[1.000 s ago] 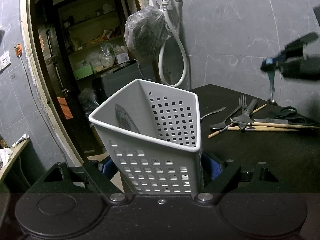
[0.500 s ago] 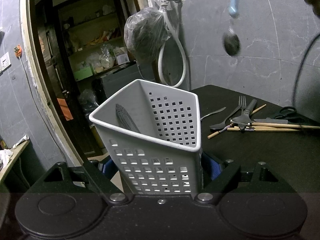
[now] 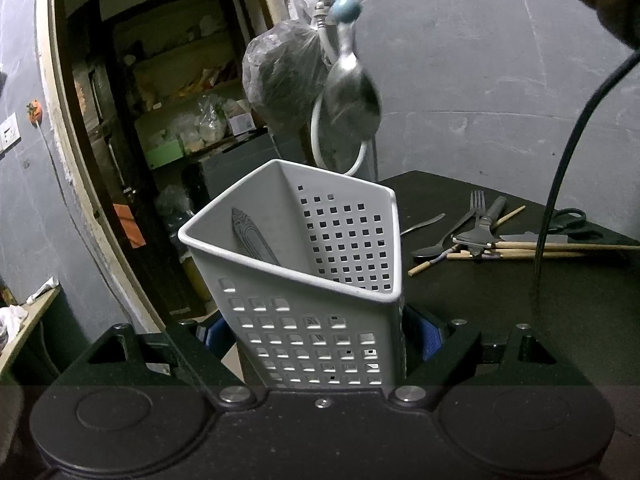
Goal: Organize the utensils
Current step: 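Lift the blue-handled spoon with the right tool and drop it into the caddy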
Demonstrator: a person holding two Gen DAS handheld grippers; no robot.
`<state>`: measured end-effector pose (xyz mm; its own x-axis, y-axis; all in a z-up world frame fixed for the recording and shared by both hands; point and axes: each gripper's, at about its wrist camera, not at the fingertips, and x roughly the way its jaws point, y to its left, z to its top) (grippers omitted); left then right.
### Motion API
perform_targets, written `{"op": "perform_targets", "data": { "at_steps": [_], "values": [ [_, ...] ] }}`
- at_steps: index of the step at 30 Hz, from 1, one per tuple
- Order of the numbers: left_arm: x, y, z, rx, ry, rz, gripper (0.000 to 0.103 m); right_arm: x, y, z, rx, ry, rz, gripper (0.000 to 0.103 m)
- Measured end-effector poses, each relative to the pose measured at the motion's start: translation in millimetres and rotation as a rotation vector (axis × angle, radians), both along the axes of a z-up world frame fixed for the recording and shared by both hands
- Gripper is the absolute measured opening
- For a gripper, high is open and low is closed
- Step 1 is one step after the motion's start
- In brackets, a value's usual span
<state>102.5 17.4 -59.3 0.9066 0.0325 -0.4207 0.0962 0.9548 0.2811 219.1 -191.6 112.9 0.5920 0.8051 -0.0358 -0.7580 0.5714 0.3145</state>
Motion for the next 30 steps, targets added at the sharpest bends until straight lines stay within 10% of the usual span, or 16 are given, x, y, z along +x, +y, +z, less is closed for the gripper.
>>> {"op": "perform_targets", "data": {
  "at_steps": [30],
  "values": [
    [-11.7,-15.4,-6.5,0.045,-0.034,-0.039,0.087,-20.4,42.1,-86.5,-0.225,0.138,0.073,0.012]
  ]
}}
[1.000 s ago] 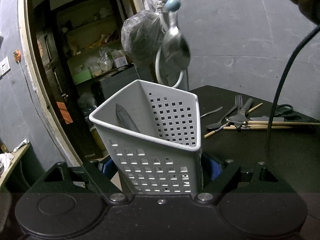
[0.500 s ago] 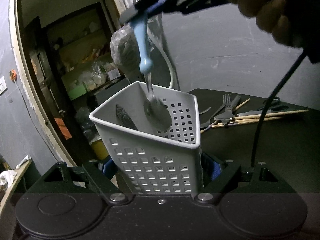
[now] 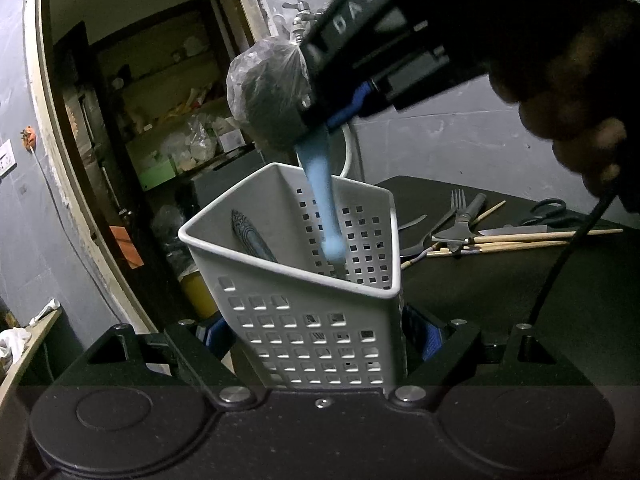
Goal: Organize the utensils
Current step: 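Lift the blue-handled spoon with the right tool and drop it into the caddy, then move the right tool to the silver spoon and grasp it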
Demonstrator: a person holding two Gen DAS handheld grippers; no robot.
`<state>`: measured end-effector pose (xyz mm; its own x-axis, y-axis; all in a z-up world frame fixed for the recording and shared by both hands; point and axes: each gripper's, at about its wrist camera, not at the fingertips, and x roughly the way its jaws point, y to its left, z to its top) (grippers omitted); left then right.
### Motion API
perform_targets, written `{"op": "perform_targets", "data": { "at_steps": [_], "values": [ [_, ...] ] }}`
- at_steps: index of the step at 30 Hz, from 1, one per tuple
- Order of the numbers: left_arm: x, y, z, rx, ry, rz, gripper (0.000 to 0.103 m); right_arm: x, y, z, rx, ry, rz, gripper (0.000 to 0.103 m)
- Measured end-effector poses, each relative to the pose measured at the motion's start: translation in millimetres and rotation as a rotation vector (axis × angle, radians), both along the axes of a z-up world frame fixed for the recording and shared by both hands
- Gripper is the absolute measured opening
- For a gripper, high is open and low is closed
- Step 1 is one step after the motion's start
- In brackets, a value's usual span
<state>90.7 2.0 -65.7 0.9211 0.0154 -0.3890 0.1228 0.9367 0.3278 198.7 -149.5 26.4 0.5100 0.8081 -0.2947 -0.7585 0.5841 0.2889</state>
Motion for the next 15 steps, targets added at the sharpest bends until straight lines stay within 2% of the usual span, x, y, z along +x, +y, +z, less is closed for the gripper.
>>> {"op": "perform_targets", "data": {
  "at_steps": [1,2,3,4,5,6,8,10,12,15],
  "values": [
    [0.1,-0.2,0.2,0.002,0.000,-0.001,0.087,1.0,-0.9,-1.8,0.001,0.014,-0.009,0.013],
    [-0.1,0.6,0.0,0.003,0.000,0.001,0.087,1.3,-2.4,-2.0,0.006,0.021,-0.012,0.019],
    [0.7,0.8,0.0,-0.001,0.001,0.002,0.087,0.7,-5.2,-1.0,0.016,0.020,-0.011,0.031],
    [1.3,1.0,-0.1,-0.003,0.002,0.004,0.087,0.0,-9.3,0.1,0.026,0.013,-0.012,0.038],
    [0.8,1.5,-0.1,-0.005,0.003,0.005,0.087,-0.2,-12.1,2.6,0.035,0.006,-0.011,0.050],
    [1.2,1.6,0.2,-0.006,0.003,0.006,0.087,-0.7,-15.5,5.2,0.044,-0.001,-0.008,0.057],
    [1.3,2.7,0.6,-0.013,0.005,0.011,0.087,-1.8,-25.0,12.4,0.065,-0.017,-0.015,0.062],
    [2.1,4.7,1.4,-0.025,0.009,0.017,0.087,-2.6,-35.8,19.9,0.083,-0.036,-0.047,0.073],
    [2.7,6.4,2.1,-0.034,0.012,0.026,0.087,-3.1,-50.7,28.4,0.096,-0.067,-0.106,0.085],
    [3.8,7.1,2.9,-0.039,0.017,0.033,0.087,-2.3,-72.6,35.3,0.082,-0.113,-0.203,0.095]
  ]
}}
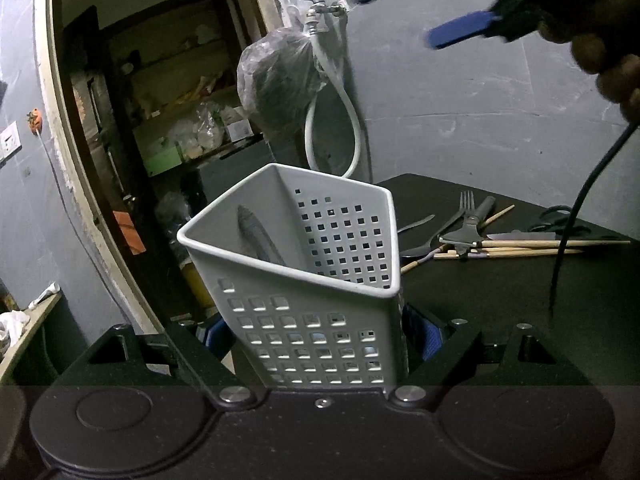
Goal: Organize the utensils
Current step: 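Move the right tool to the silver spoon and grasp it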
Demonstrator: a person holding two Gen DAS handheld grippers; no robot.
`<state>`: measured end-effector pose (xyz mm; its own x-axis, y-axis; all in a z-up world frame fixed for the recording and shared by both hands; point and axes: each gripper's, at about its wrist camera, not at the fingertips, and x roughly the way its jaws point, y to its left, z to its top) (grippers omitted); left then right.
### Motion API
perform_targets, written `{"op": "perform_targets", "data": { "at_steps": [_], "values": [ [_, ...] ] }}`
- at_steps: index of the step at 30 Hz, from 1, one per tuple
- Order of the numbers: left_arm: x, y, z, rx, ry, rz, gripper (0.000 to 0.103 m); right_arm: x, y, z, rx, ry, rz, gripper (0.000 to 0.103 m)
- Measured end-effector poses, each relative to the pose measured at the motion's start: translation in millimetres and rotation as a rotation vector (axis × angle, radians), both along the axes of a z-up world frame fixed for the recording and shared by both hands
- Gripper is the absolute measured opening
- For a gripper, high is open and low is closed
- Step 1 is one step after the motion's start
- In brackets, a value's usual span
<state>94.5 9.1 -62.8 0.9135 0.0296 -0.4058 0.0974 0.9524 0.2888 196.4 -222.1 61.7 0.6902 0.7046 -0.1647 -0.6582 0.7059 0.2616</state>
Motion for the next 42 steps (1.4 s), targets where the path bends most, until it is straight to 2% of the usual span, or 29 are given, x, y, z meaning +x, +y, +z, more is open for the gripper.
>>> {"op": "perform_targets", "data": {
  "at_steps": [3,7,12,15,20,26,31,37,39,42],
  "values": [
    [0.4,-1.9,0.8,0.010,0.003,0.000,0.087,3.8,-17.5,-1.4,-0.031,-0.016,-0.090,0.102],
    [1.7,-2.7,1.4,0.018,0.008,0.005,0.087,10.3,-31.6,-12.6,-0.096,-0.012,-0.184,0.103],
    [6.8,0.6,2.3,-0.009,0.020,0.052,0.087,28.3,-31.9,-44.9,-0.186,0.052,-0.248,0.103],
    [9.6,4.1,3.2,-0.034,0.029,0.075,0.087,46.5,-23.7,-69.1,-0.237,0.091,-0.231,0.103],
    [10.7,5.2,4.6,-0.033,0.029,0.095,0.087,80.4,-2.5,-101.0,-0.289,0.132,-0.168,0.103],
    [12.0,4.7,6.3,-0.033,0.033,0.109,0.087,118.6,43.1,-125.8,-0.367,0.116,-0.085,0.103],
    [11.8,4.7,6.6,-0.036,0.035,0.119,0.087,140.9,79.7,-150.2,-0.480,0.099,-0.108,0.101],
    [12.2,2.7,7.1,-0.037,0.037,0.121,0.087,154.7,105.7,-171.0,-0.571,0.091,-0.138,0.091],
    [12.1,2.9,6.9,-0.037,0.037,0.120,0.087,158.6,109.0,-175.9,-0.572,0.102,-0.129,0.084],
    [12.2,2.4,7.2,-0.037,0.037,0.120,0.087,164.8,109.3,-179.0,-0.551,0.150,-0.108,0.081]
  ]
}}
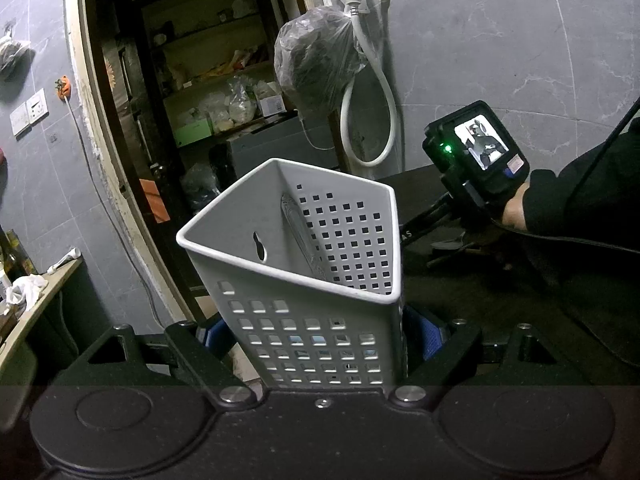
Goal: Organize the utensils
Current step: 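Move the right tool to the silver spoon and grasp it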
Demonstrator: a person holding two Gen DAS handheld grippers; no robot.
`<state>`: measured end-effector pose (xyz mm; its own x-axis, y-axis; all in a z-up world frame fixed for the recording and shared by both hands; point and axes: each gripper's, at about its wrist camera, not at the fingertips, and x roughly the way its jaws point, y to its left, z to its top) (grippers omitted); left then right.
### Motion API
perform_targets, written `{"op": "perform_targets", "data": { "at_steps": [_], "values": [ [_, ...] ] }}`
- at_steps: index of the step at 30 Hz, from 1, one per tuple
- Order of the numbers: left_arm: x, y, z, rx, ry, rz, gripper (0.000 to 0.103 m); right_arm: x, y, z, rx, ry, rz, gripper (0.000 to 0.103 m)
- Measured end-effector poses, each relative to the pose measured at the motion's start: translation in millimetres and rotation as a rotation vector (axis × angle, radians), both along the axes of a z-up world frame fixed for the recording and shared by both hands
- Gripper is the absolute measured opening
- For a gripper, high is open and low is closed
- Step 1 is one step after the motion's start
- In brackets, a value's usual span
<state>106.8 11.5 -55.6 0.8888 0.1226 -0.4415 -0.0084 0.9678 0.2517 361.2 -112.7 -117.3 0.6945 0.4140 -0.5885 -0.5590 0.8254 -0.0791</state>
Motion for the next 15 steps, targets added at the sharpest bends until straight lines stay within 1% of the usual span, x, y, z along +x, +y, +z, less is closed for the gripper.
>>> {"op": "perform_targets", "data": {
  "at_steps": [5,10,14,15],
  "values": [
    [0.0,0.2,0.1,0.000,0.000,0.000,0.087,5.2,-0.3,-2.3,0.025,0.021,0.032,0.078],
    [0.0,0.4,0.1,0.000,0.000,-0.001,0.087,12.2,-3.9,-3.7,0.072,0.058,0.028,0.076],
    [0.3,0.2,0.4,0.000,-0.001,-0.001,0.087,12.1,-7.0,-3.8,0.085,0.055,0.015,0.067],
    [0.0,0.6,0.1,0.000,0.000,-0.001,0.087,12.2,-7.0,-3.7,0.084,0.055,0.016,0.067]
  ]
}}
